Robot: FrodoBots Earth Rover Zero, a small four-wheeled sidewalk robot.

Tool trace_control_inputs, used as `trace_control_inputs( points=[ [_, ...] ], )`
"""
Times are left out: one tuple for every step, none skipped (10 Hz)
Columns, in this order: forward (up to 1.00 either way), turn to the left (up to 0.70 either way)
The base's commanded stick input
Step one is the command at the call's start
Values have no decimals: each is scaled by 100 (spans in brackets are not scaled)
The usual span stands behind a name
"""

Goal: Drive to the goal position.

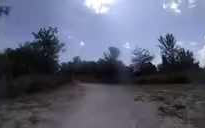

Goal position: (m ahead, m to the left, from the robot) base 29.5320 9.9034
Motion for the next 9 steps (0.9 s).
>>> trace_control_inputs(
  points=[
    [85,0],
    [85,0],
    [85,0],
    [85,0],
    [85,0],
    [85,0],
    [85,0],
    [85,0],
    [85,0]
  ],
)
